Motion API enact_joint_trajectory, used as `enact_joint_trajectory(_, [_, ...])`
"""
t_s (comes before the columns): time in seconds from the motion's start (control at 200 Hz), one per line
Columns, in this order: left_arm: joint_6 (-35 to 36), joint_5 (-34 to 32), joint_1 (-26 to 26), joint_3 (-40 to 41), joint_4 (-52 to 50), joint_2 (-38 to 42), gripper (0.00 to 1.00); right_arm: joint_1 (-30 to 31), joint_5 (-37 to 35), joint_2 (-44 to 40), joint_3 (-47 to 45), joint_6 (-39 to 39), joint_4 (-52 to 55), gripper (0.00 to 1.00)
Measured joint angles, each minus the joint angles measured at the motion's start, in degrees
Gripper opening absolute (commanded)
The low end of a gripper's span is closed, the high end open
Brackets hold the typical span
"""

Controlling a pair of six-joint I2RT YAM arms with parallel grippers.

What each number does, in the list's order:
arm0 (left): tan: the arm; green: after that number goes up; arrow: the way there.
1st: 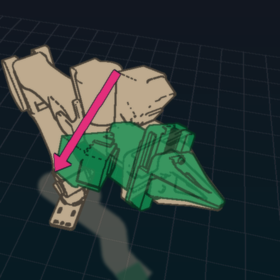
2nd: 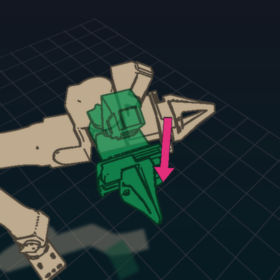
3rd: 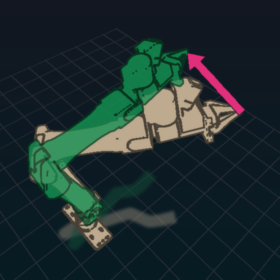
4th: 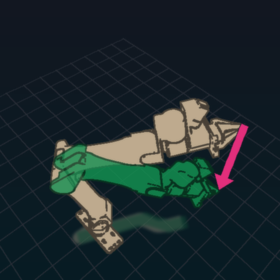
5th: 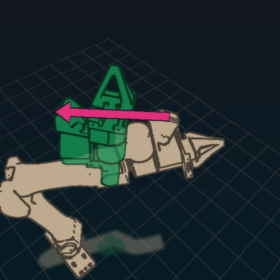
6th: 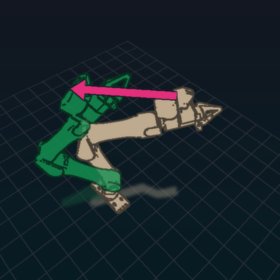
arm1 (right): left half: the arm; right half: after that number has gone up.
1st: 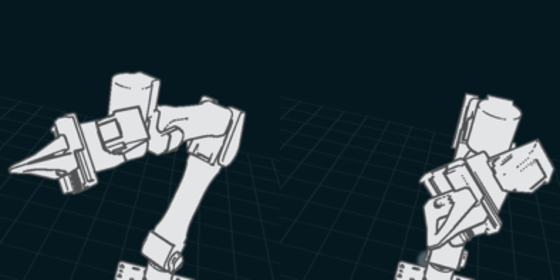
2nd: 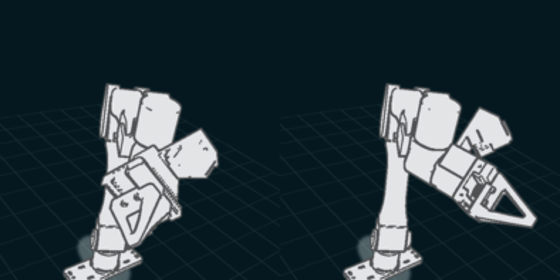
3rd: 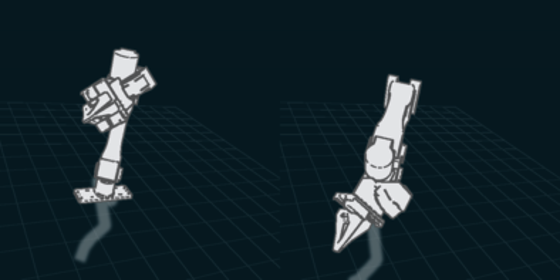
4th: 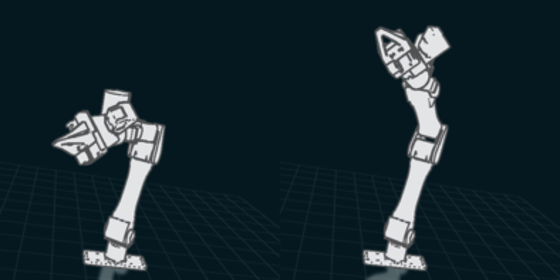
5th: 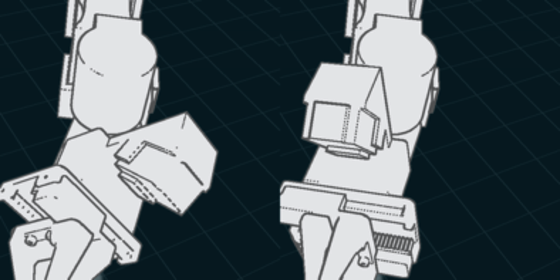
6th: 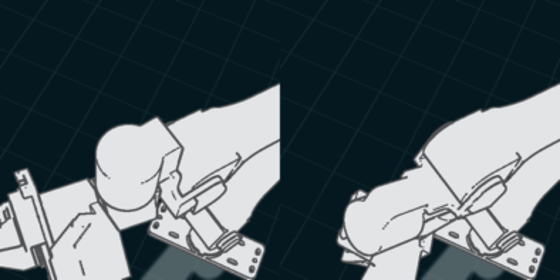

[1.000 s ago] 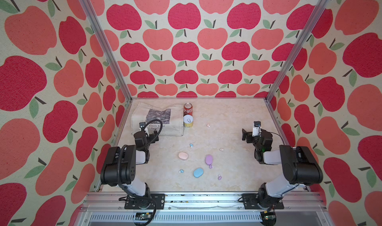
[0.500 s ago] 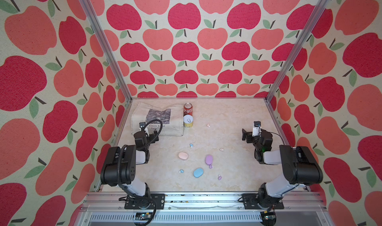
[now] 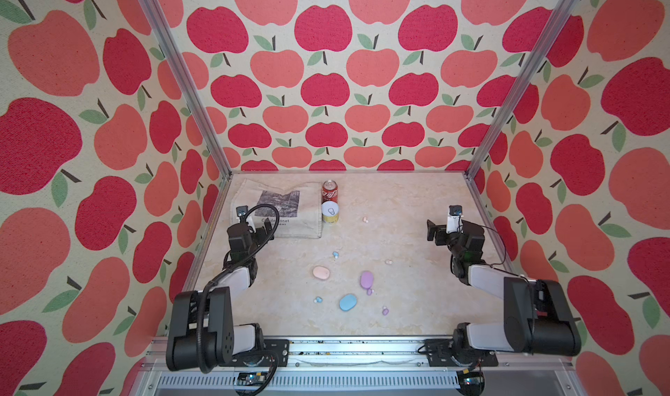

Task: Insert wireless bluetooth earbuds into charging case
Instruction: Pick up the charging case from the center of the table.

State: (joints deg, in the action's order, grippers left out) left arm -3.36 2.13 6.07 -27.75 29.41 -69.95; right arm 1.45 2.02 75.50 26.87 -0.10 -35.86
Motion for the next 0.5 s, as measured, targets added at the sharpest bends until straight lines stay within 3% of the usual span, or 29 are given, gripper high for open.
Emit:
enact_joint_trajectory(0.105, [-7.0, 3.5, 0.4, -5.1, -10.0, 13.3, 0.99, -1.6, 0.6, -7.8, 6.2, 12.3, 12.2, 0.99])
enact_joint_trajectory(0.165, [-12.8, 6.1, 0.8, -6.0, -13.3, 21.6, 0.99, -4.8, 5.0, -10.9, 8.7, 18.6, 17.0, 0.99])
enact_joint_trajectory(0.29, [-22.1, 9.8, 1.2, -4.6, -17.1, 36.4, 0.99, -8.1, 11.5, -13.6, 13.3, 25.7, 29.9, 0.99])
enact_joint_trajectory(0.405, [-24.5, 14.4, 1.2, -4.8, -22.6, 40.6, 0.99, -4.4, 13.5, -14.0, 18.3, 27.4, 44.2, 0.98])
enact_joint_trajectory(0.5, [-23.6, 18.4, -0.3, -5.7, -28.5, 39.5, 0.99, 2.7, 12.2, -14.7, 22.4, 27.5, 56.0, 0.96])
